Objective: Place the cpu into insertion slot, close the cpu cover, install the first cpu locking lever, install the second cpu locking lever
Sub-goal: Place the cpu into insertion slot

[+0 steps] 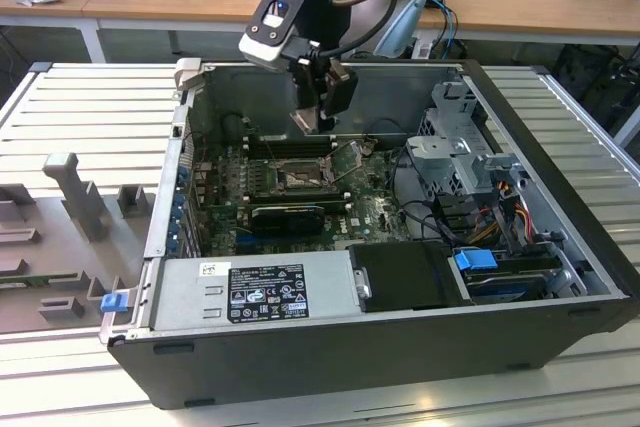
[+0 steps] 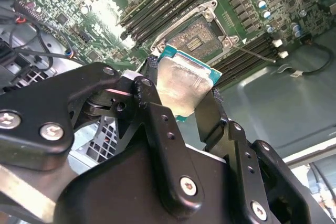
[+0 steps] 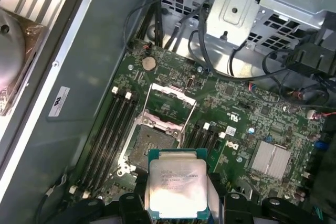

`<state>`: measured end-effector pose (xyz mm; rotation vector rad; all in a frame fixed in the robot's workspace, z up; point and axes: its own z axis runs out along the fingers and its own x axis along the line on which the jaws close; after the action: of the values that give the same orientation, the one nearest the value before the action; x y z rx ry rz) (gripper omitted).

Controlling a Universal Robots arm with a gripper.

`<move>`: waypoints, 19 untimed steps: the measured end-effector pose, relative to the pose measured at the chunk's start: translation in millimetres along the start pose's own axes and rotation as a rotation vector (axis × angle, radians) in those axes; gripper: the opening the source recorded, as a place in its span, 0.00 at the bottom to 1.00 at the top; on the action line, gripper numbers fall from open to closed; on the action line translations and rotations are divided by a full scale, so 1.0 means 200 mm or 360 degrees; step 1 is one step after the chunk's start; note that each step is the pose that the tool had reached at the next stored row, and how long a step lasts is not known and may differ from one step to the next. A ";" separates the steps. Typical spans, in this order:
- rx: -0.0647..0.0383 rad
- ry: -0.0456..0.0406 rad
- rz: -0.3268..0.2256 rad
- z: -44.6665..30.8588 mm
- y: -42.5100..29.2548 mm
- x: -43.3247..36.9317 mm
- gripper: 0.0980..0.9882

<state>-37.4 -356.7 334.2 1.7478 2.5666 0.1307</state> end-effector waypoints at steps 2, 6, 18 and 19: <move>0.0000 -0.0001 0.0014 0.002 0.000 0.000 0.48; -0.0001 -0.0003 0.0038 0.008 -0.001 0.000 0.48; -0.0002 -0.0009 0.0098 0.032 -0.003 -0.001 0.48; -0.0002 -0.0009 0.0102 0.035 -0.003 -0.001 0.48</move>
<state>-37.4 -356.7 327.1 1.8277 2.5071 0.1290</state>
